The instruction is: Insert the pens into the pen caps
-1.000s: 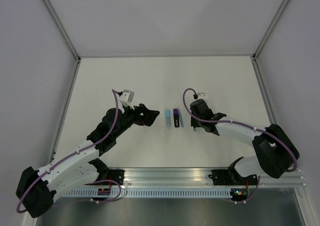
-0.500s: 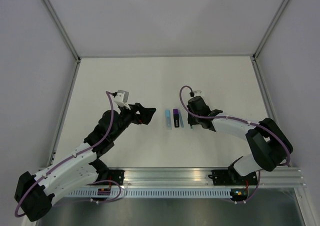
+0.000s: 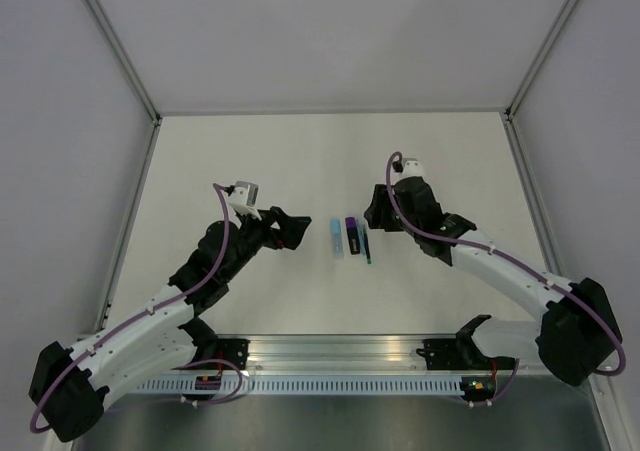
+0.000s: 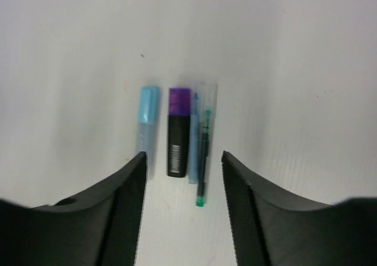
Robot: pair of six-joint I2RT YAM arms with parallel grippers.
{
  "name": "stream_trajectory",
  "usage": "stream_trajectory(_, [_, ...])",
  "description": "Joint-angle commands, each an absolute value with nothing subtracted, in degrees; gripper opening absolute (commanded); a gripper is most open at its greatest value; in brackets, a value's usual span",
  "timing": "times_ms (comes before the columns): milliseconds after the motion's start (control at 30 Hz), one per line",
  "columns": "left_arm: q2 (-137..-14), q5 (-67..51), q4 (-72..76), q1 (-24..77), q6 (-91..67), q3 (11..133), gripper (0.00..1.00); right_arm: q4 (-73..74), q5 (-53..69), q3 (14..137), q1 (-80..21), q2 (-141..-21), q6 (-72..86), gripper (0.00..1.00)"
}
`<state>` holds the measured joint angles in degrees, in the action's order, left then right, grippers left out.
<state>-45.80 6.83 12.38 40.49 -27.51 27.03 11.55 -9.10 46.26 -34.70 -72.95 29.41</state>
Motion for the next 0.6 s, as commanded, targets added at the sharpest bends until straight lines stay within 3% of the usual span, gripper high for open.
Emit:
stream_trajectory(0, [-46.2, 3.8, 14.8, 40.6, -24.7, 27.0, 0.97, 9.0, -6.3, 48.1, -34.6, -65.5, 29.0, 0.67])
stream_trajectory(33, [-46.2, 3.1, 15.2, 40.6, -24.5, 27.0, 0.97, 7.7, -5.4, 47.2, -34.6, -63.9, 29.0, 0.75])
stream_trajectory(67, [-46.1, 2.5, 15.3, 40.5, -24.4, 27.0, 0.98, 6.6, -4.7, 45.5, -34.6, -60.8, 29.0, 0.93])
stream_trajectory(100, [-46.1, 1.9, 15.1, 40.5, -24.3, 27.1, 0.99, 4.9, -4.5, 44.7, -34.6, -59.2, 29.0, 0.98])
stream_trajectory(300, [-44.3, 1.3, 14.4, 40.5, -24.3, 27.4, 1.00, -1.5, -13.6, 35.4, -34.6, -47.9, 30.1, 0.98])
stream_trajectory(567, [-41.7, 1.4, 13.7, 40.5, -23.6, 27.0, 1.00, 2.6, -18.7, 35.2, -34.6, -42.4, 29.2, 0.98])
